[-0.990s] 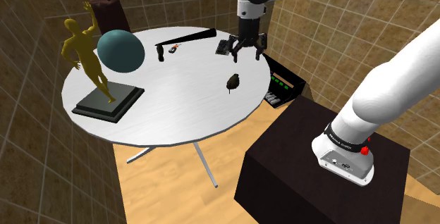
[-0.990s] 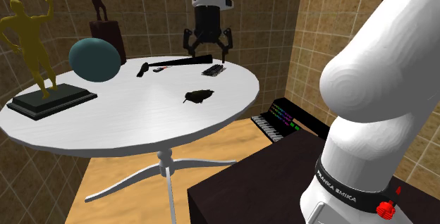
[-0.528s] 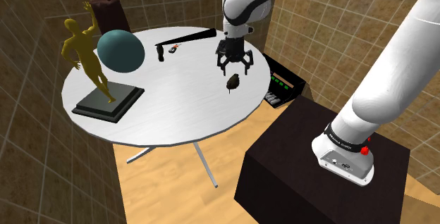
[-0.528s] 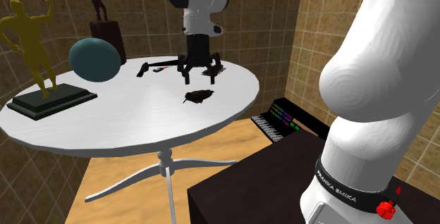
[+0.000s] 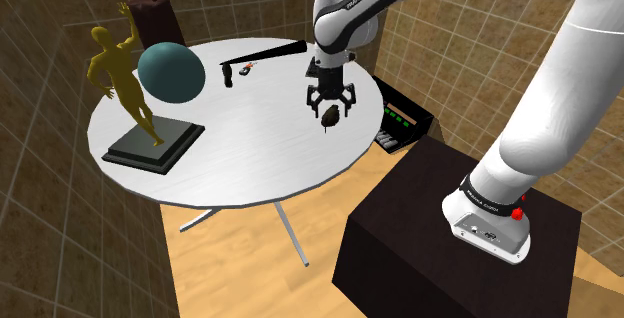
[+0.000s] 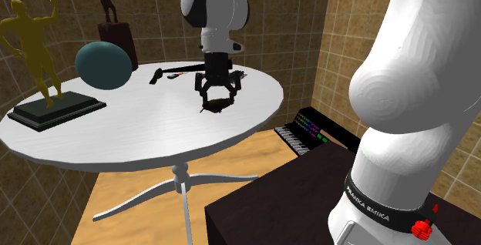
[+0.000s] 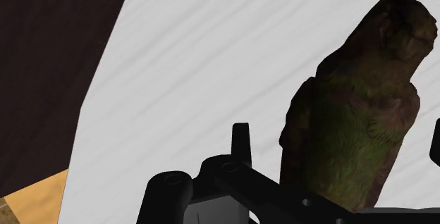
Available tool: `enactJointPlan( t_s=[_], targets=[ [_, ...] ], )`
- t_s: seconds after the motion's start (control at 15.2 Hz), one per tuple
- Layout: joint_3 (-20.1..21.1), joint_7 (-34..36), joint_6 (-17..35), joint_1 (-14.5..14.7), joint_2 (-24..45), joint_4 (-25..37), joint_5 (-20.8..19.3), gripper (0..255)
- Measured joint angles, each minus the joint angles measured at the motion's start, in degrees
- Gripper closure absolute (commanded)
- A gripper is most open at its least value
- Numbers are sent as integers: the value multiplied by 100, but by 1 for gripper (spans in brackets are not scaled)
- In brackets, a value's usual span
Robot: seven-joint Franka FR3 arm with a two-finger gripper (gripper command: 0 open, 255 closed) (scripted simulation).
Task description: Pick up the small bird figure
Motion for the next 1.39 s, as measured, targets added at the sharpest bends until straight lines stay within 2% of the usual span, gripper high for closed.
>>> enactJointPlan(
  t_s=[0.07,0.73,1.39],
  targets=[
    [2,1,32,3,27,-5,-1,255],
    [4,2,64,7,50,-11,-1,255],
    [3,70,-603,-9,-381,234,12,255]
  ],
)
